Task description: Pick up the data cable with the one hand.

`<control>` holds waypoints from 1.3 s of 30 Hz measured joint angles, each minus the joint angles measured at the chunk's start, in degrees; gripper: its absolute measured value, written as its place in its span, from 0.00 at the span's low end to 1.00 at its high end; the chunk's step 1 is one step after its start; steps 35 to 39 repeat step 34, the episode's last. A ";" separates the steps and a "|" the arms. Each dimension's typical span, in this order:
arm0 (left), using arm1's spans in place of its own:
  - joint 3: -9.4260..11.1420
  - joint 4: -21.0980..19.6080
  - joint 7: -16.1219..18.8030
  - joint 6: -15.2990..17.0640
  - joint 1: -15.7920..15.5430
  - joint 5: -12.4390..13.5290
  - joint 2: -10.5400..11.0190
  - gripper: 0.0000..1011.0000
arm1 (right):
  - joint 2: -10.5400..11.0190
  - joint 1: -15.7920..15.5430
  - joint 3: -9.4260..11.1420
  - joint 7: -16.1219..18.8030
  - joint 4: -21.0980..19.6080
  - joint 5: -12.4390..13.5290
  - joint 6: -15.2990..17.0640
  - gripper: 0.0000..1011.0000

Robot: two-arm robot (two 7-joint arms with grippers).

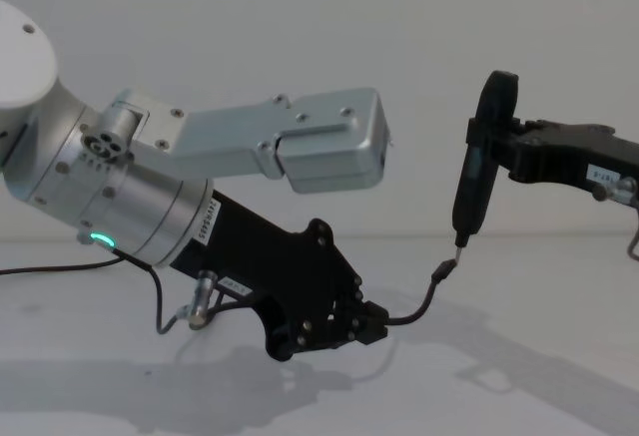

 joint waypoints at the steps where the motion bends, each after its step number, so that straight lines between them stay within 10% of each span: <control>1: 0.00 0.00 0.00 0.00 0.00 0.00 0.00 0.05 | 0.01 0.00 0.00 0.03 0.01 0.03 0.00 0.28; 39: 0.00 0.00 0.00 0.00 0.00 0.00 0.00 0.05 | 0.50 0.31 -0.40 0.50 0.17 1.07 0.38 0.28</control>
